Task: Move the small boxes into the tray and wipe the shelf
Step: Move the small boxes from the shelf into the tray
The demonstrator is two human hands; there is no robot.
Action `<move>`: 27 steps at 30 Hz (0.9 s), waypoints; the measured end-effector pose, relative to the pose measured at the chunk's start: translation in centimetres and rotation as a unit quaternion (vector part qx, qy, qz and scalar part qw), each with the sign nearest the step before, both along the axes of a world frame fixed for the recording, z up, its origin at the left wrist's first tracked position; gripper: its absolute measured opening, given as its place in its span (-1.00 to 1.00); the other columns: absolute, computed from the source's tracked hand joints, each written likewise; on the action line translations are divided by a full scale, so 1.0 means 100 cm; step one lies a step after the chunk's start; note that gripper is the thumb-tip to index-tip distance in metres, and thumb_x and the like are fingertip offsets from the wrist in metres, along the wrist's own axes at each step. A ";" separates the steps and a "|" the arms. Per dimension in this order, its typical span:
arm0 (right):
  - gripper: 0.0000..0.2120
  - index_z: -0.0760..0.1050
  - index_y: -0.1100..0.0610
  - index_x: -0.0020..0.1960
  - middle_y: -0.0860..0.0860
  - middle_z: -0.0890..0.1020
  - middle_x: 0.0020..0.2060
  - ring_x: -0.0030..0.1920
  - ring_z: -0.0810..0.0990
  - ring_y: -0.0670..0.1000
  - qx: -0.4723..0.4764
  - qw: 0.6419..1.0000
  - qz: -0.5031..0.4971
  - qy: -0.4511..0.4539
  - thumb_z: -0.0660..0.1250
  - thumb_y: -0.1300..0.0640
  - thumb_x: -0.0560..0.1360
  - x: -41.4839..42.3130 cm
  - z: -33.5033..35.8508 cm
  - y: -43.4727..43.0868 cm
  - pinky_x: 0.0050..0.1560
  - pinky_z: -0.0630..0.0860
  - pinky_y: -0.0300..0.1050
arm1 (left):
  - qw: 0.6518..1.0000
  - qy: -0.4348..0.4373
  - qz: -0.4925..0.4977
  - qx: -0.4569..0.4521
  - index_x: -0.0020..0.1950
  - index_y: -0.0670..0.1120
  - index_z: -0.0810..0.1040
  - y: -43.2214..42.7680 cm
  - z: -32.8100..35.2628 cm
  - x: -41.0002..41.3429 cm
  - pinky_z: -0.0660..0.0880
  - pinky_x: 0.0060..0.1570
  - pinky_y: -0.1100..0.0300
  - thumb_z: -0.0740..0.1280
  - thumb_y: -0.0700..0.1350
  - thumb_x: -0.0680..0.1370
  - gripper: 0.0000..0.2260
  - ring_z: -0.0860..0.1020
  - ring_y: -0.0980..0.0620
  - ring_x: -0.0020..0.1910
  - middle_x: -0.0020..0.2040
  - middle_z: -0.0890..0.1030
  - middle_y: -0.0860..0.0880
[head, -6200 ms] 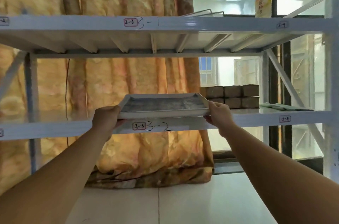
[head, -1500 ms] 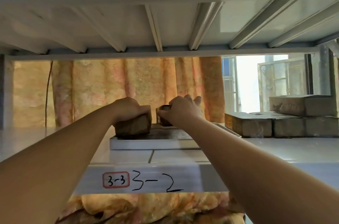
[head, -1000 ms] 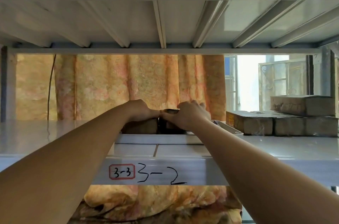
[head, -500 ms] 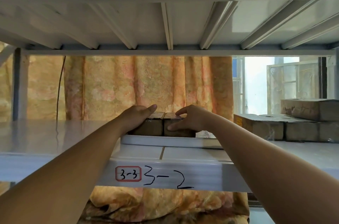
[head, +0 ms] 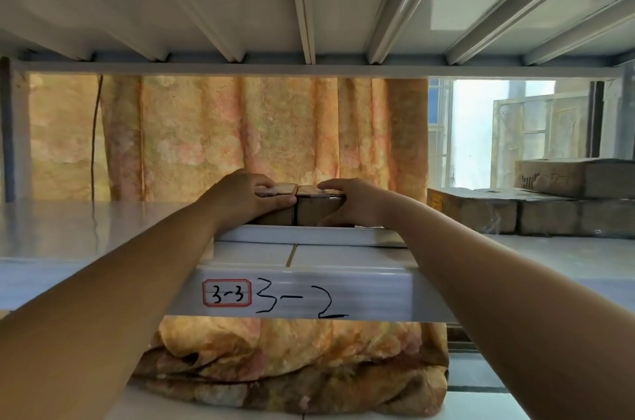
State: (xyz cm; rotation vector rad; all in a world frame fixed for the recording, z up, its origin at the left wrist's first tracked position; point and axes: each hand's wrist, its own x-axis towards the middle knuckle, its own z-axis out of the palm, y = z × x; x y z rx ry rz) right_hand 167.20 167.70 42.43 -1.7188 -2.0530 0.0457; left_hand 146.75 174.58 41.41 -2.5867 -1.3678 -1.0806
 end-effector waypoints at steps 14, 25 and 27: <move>-0.61 0.50 0.04 0.24 0.04 0.54 0.26 0.26 0.48 0.06 0.223 0.966 -0.107 0.081 0.24 -0.15 0.52 0.062 0.019 -0.031 0.18 0.38 -0.09 | 0.998 0.044 -0.007 0.051 0.33 -0.10 0.44 -0.046 0.041 0.097 0.41 0.17 0.07 0.16 0.21 0.55 -0.50 0.47 -0.08 0.25 0.34 0.49 -0.10; -0.63 0.43 0.00 0.29 0.08 0.35 0.39 0.46 0.12 0.16 0.322 0.849 -0.412 -0.072 0.22 0.05 0.49 0.198 0.019 -0.074 0.42 0.14 0.10 | 0.993 0.052 -0.103 -0.014 0.24 -0.10 0.45 -0.079 0.037 0.264 0.45 -0.08 0.13 0.21 0.09 0.50 -0.61 0.53 -0.06 0.08 0.25 0.51 -0.11; -0.59 0.36 -0.01 0.33 0.11 0.27 0.44 0.49 0.03 0.19 0.312 0.838 -0.444 -0.059 0.22 0.08 0.48 0.219 0.015 -0.079 0.45 0.01 0.14 | 0.993 0.072 -0.085 -0.033 0.33 -0.12 0.40 -0.079 0.039 0.285 0.44 -0.04 0.13 0.19 0.18 0.51 -0.49 0.52 -0.09 0.15 0.32 0.46 -0.14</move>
